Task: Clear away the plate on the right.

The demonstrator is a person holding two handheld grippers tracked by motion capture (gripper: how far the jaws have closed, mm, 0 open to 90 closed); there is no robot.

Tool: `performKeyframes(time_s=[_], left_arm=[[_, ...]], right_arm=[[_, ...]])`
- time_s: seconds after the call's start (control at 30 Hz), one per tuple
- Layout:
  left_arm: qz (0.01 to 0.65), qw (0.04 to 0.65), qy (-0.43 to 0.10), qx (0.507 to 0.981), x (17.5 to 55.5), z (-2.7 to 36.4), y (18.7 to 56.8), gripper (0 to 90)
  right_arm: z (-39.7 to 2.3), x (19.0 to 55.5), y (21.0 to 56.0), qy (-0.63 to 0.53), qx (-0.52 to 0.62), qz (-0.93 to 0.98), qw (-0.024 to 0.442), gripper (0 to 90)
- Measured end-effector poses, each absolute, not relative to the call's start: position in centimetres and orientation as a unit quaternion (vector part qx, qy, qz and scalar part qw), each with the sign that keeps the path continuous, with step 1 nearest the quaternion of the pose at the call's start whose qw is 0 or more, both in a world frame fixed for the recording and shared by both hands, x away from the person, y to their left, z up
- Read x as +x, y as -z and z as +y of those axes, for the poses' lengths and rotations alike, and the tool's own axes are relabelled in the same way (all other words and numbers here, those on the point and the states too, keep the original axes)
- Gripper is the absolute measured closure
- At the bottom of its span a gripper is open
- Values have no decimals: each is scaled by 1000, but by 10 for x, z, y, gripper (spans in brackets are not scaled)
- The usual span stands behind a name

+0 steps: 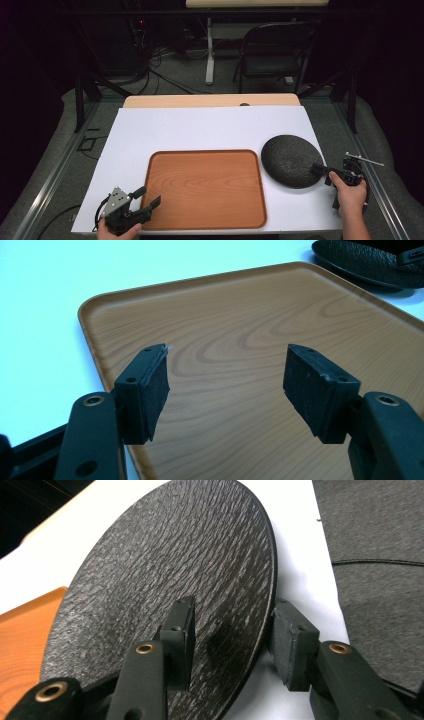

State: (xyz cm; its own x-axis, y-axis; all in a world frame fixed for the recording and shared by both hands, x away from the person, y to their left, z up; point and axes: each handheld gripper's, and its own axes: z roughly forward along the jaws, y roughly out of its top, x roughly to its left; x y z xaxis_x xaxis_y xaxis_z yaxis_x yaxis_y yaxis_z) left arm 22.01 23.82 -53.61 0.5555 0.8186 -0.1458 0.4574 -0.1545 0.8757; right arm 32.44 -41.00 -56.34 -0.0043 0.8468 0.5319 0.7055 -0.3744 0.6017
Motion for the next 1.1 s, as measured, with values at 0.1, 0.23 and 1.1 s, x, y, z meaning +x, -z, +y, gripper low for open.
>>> performKeyframes(time_s=[0.1, 0.23, 1.1], left_arm=[[434, 485, -186, 736, 220, 238, 536, 344], [435, 485, -186, 736, 220, 238, 536, 344], [433, 486, -187, 736, 220, 239, 536, 344]], right_arm=[[-410, 325, 563, -443, 704, 550, 73, 573], [-411, 325, 565, -446, 702, 550, 75, 591], [-417, 325, 567, -464, 708, 530, 51, 639]])
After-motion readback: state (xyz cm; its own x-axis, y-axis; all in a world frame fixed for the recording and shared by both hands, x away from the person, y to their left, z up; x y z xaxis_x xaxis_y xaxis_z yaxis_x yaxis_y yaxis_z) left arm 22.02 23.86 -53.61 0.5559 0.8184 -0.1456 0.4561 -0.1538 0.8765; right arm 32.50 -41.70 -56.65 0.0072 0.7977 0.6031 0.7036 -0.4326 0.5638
